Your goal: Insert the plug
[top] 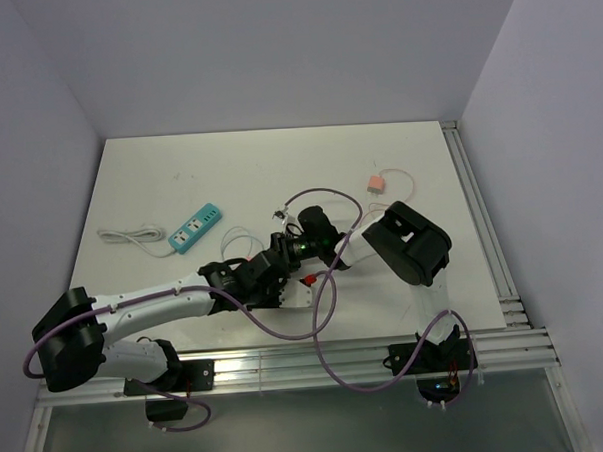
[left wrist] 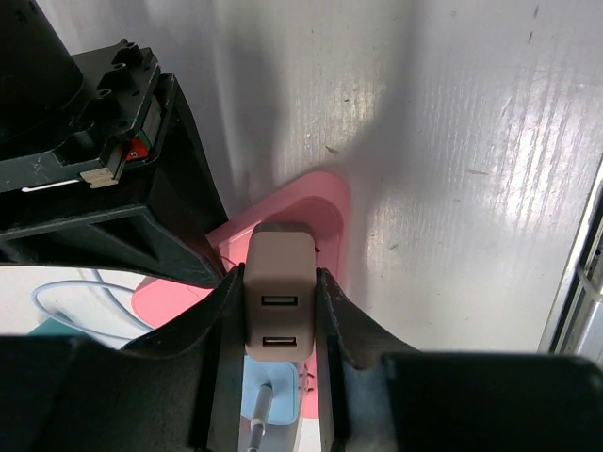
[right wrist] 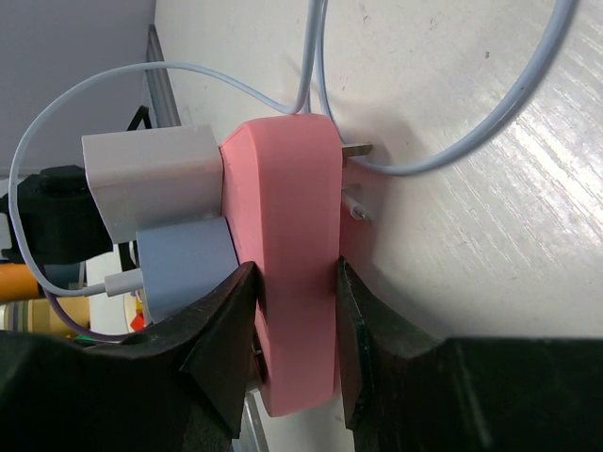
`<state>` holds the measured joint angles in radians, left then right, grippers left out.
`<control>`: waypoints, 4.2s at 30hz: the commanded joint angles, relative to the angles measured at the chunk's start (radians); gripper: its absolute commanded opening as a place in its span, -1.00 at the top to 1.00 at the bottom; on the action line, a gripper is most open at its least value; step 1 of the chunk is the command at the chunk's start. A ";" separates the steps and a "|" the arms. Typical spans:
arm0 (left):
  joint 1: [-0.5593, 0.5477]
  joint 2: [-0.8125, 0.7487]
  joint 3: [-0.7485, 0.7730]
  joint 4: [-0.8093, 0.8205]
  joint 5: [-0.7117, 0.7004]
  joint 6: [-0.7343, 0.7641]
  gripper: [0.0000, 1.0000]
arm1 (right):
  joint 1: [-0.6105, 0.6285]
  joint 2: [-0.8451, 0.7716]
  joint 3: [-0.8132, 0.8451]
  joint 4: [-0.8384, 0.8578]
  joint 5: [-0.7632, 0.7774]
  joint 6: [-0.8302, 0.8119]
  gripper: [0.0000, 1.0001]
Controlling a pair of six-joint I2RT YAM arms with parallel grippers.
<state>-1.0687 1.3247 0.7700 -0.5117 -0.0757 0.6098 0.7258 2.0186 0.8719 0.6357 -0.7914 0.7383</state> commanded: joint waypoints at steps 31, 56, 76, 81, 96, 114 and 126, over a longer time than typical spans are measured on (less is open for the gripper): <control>0.041 -0.025 -0.009 -0.111 0.103 -0.012 -0.99 | 0.044 -0.020 0.016 -0.053 -0.035 -0.031 1.00; 0.047 -0.416 0.394 0.076 -0.311 -0.700 -0.99 | 0.043 -0.106 0.053 -0.172 0.069 -0.053 -0.57; 0.774 -0.223 0.463 0.028 0.160 -1.191 -0.99 | -0.101 -0.650 0.053 -0.880 0.905 -0.188 -1.00; 0.774 -0.217 0.402 0.030 0.267 -1.216 -0.99 | -0.296 -0.719 -0.004 -0.864 0.957 -0.146 -1.00; 0.773 -0.528 0.224 -0.028 0.393 -1.226 -0.90 | -0.617 -0.146 0.528 -1.016 0.977 -0.231 -0.71; 0.773 -0.582 0.213 -0.051 0.404 -1.188 -0.91 | -0.588 0.130 0.825 -1.168 1.014 -0.261 -0.50; 0.773 -0.608 0.195 -0.065 0.402 -1.191 -0.90 | -0.566 0.219 0.938 -1.292 1.011 -0.249 0.65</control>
<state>-0.2958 0.7338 0.9688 -0.5926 0.3096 -0.5880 0.1535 2.2181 1.7634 -0.6128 0.2058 0.4839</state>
